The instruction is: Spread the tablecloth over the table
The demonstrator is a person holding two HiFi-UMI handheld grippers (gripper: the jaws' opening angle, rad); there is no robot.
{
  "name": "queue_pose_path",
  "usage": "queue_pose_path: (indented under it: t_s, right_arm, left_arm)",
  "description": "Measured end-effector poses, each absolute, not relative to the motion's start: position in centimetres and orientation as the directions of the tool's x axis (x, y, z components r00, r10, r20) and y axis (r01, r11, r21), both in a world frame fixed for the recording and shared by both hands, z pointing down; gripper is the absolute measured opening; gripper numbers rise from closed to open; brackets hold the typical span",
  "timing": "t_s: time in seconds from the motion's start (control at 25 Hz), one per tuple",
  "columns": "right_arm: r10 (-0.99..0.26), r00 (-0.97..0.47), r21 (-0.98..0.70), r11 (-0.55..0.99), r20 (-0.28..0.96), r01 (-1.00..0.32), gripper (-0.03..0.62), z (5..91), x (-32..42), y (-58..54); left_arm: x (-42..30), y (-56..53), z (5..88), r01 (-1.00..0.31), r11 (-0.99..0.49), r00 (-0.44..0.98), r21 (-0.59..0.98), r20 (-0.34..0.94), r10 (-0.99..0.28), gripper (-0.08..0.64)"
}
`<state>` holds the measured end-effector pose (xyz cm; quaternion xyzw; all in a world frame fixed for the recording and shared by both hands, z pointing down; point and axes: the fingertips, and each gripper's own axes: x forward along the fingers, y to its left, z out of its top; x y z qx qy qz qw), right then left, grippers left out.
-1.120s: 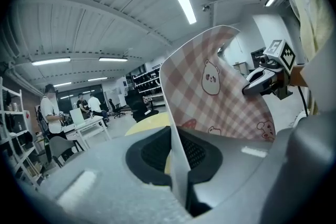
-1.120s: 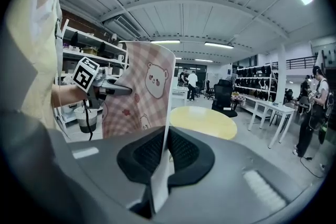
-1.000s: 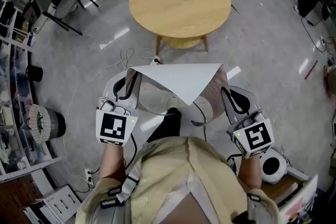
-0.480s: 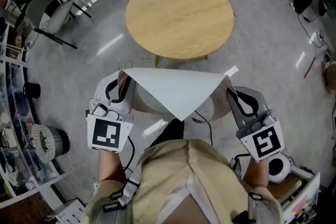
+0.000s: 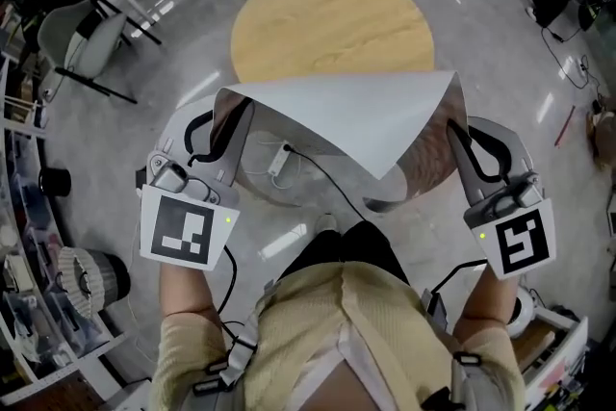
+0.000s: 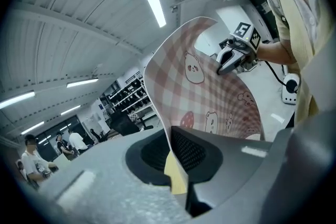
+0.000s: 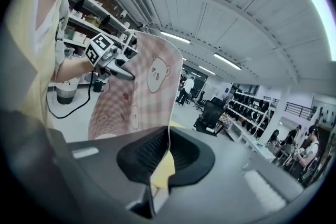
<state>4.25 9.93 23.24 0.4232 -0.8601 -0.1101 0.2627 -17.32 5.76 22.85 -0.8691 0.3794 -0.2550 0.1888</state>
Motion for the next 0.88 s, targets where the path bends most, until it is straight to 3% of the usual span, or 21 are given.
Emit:
queue_pose_path:
  t_s: [0.2,0.48,0.88]
  right_arm:
    - [-0.830,-0.439,0.561,0.556,0.343,-0.613,0.019,21.9,5.1,4.5]
    - [-0.842,-0.468,0.598,0.526,0.267,-0.605,0.023,19.9,5.5,-3.3]
    - [-0.834,-0.470,0.644,0.533,0.289,-0.549,0.030,21.8,6.3,-5.2]
  left_arm:
    - [-16.6,1.1,21.8,-0.531,-0.613,0.553,-0.584,0.309,-0.774,0.017]
    - [-16.1,-5.6,19.8,-0.489,-0.548,0.519,-0.678,0.279,-0.808,0.018]
    - [-15.5,-8.0,21.7,-0.425,-0.561,0.487,-0.711,0.342,-0.803,0.020]
